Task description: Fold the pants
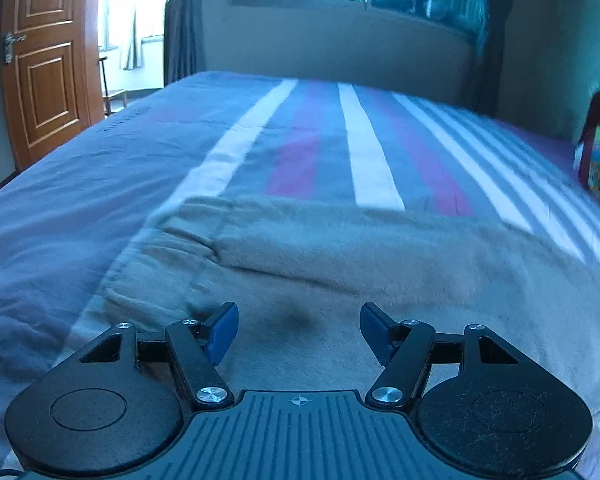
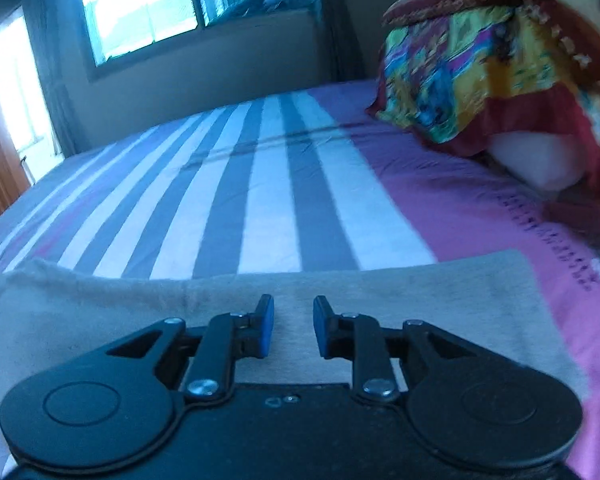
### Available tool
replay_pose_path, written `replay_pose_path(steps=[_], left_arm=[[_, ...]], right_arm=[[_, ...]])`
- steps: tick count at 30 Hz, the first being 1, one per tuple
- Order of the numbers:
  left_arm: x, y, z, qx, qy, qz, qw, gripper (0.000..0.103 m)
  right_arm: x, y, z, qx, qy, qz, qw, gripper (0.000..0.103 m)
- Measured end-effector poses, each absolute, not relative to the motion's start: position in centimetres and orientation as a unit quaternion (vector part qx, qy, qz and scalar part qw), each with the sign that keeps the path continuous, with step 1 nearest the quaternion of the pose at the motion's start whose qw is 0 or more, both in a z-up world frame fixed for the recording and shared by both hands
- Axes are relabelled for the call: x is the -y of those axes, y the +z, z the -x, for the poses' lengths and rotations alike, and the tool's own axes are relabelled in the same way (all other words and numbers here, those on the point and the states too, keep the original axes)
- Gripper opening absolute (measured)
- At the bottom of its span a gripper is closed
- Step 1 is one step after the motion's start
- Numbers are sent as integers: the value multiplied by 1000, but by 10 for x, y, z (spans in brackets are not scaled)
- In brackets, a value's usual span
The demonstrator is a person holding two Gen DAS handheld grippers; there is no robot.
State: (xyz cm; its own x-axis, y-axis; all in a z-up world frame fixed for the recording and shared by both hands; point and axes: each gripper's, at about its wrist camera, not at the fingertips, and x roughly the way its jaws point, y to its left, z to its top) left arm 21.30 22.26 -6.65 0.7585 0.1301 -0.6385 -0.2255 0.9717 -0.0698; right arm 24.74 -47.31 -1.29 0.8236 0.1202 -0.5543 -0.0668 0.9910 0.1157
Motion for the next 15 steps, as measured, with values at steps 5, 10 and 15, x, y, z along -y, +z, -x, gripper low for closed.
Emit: replay_pose_path(steps=[5, 10, 15], left_arm=[[-225, -83, -210, -350, 93, 83, 928, 67], [-233, -73, -181, -326, 92, 95, 936, 67], [-244, -62, -163, -290, 116, 123, 942, 67]], right_arm=[[530, -37, -222, -326, -45, -110, 938, 20], [607, -36, -166, -273, -95, -262, 921, 31], [625, -46, -147, -255, -77, -334, 904, 28]])
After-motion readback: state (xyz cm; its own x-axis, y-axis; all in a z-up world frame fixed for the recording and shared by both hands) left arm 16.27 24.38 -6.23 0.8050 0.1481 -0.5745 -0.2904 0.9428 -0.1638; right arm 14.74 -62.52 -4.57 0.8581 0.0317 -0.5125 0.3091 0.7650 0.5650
